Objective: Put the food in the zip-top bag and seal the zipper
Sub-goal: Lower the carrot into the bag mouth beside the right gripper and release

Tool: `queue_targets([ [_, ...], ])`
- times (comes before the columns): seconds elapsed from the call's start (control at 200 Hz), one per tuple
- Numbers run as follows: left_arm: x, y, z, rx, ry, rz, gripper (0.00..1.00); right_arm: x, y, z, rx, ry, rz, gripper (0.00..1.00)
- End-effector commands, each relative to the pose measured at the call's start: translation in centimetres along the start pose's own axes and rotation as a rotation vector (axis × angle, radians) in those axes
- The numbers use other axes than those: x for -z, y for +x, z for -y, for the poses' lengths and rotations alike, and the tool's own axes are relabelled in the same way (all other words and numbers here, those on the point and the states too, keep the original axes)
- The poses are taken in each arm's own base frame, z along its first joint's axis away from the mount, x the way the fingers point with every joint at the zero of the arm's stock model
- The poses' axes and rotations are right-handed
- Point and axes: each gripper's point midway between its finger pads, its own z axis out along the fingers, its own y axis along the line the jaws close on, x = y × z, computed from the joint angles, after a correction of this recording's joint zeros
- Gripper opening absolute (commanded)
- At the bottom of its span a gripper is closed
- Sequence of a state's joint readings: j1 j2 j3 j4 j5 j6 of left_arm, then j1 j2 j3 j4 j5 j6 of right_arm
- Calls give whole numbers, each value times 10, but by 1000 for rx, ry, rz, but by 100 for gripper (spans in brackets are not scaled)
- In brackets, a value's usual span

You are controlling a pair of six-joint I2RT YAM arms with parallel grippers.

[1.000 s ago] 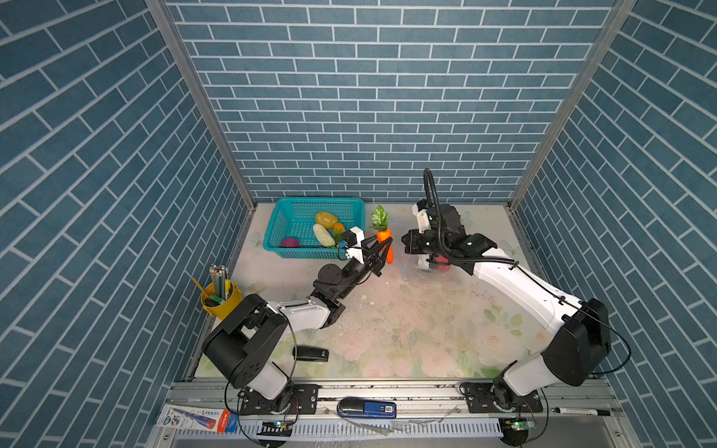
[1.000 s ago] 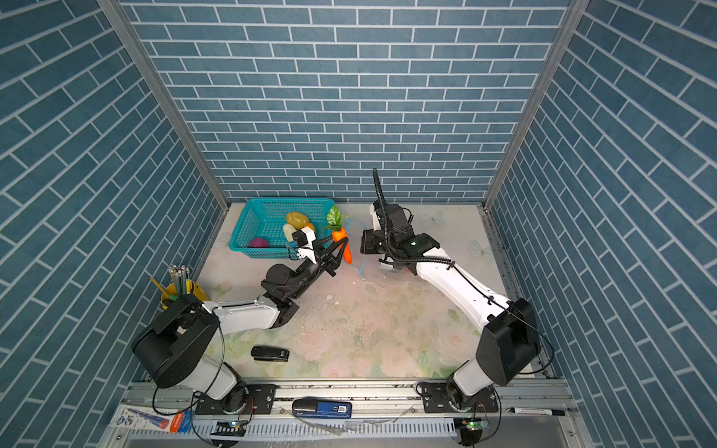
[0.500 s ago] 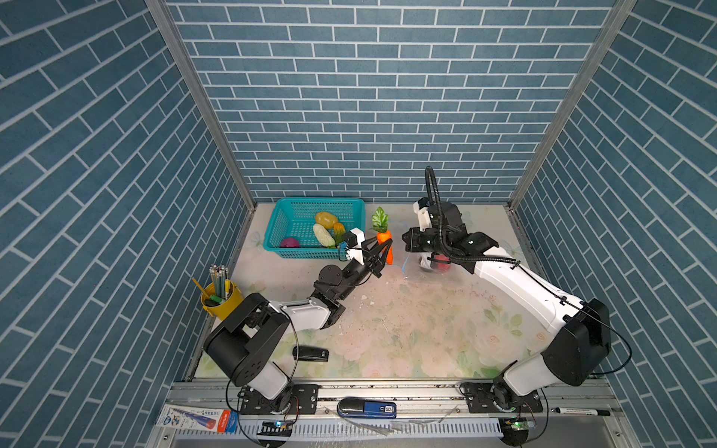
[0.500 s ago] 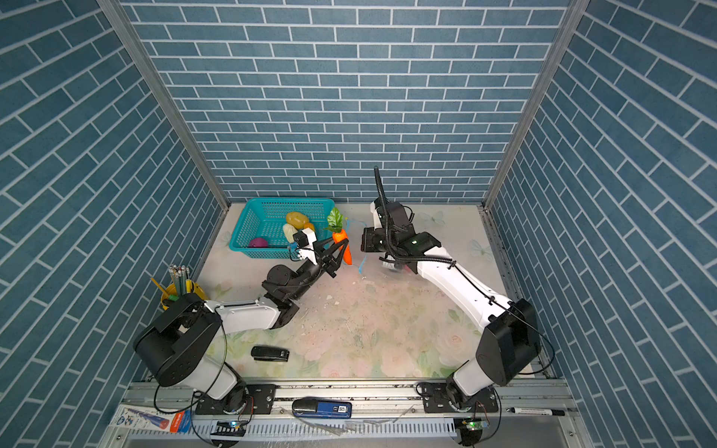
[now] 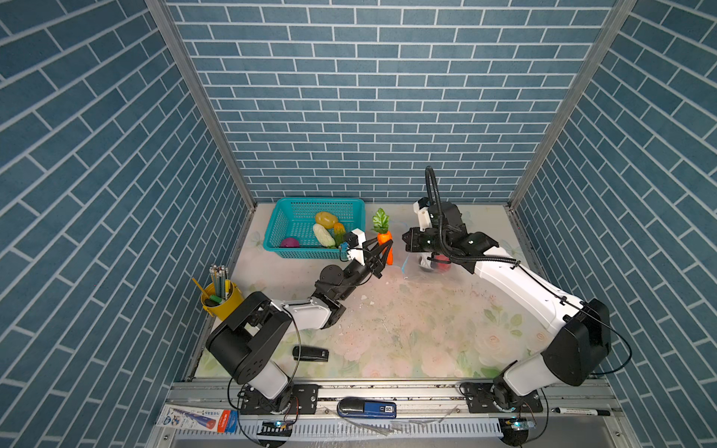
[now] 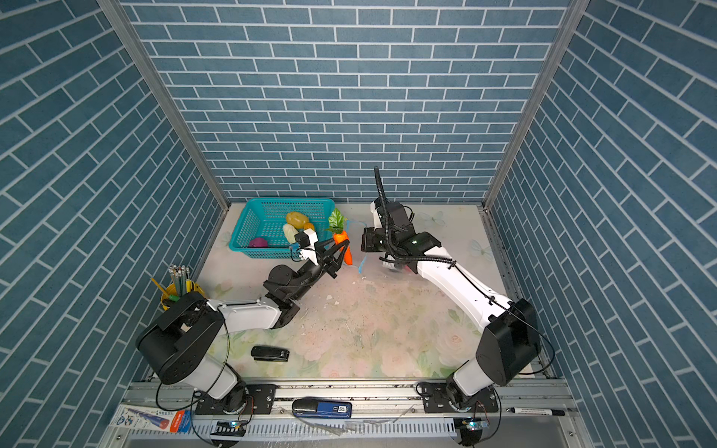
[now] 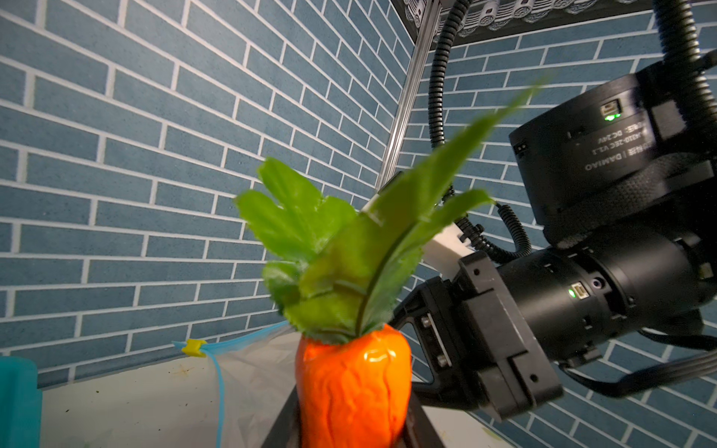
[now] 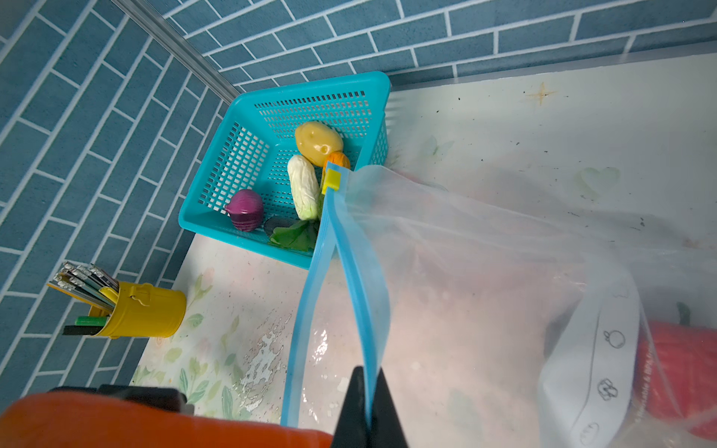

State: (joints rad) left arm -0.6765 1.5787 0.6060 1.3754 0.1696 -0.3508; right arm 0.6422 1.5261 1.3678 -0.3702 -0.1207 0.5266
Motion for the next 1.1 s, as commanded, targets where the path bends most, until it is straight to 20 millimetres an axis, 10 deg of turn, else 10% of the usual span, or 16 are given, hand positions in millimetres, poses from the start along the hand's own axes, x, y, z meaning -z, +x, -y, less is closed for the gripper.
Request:
queue_targets([
  [0.0,2,0,3,-9,11,11,30,17,-26,-14,8,-34,65,0],
  [1.09,5,11,-3,-8,-14,-12,50,18,-28,-14,8,-36,69,0],
])
